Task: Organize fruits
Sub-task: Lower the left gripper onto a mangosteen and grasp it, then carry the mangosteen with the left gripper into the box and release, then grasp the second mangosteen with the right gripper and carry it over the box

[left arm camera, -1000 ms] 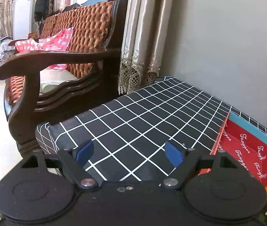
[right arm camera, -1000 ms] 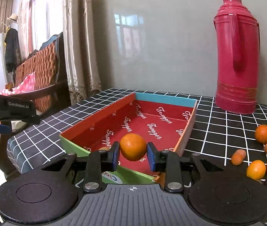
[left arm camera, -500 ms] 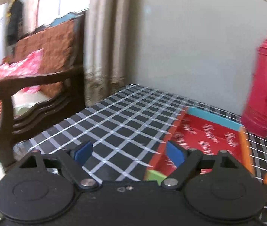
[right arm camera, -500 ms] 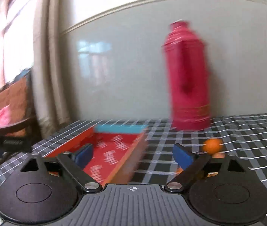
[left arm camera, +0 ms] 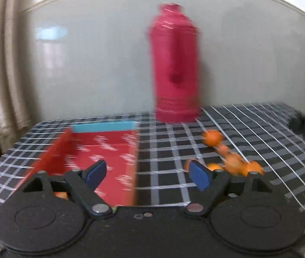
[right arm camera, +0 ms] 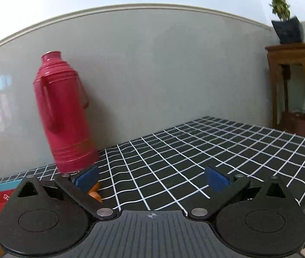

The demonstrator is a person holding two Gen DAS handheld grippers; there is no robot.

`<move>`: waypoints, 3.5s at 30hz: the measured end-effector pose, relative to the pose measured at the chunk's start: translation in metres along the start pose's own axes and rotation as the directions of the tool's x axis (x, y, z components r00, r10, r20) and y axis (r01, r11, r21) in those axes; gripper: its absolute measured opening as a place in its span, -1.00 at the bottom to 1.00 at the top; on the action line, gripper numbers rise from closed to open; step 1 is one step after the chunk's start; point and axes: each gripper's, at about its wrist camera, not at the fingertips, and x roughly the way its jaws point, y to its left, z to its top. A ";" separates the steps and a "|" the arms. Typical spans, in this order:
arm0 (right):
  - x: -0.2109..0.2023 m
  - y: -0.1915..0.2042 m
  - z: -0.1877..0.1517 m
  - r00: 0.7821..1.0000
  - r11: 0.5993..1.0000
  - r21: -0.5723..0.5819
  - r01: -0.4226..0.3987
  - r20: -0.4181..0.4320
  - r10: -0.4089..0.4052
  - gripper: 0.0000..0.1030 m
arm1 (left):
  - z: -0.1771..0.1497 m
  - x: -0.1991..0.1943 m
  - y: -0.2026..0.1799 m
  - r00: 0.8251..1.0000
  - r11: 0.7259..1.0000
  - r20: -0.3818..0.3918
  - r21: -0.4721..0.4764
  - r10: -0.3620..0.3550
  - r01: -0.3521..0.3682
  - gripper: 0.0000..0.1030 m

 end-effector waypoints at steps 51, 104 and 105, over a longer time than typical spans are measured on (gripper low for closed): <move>-0.011 0.001 0.006 0.994 0.994 -0.019 -0.106 0.025 0.106 1.00 | -0.001 0.022 0.009 0.976 0.976 0.040 -0.025 0.215 -0.214 -0.43; 0.039 0.085 -0.064 0.896 0.913 -0.217 -0.347 -0.365 0.254 -0.07 | -0.001 -0.004 0.145 0.879 0.833 -0.122 -0.282 0.461 -0.476 0.83; 0.042 0.084 -0.064 0.893 0.915 -0.210 -0.344 -0.373 0.250 -0.24 | -0.001 -0.005 0.148 0.878 0.831 -0.127 -0.285 0.462 -0.478 0.84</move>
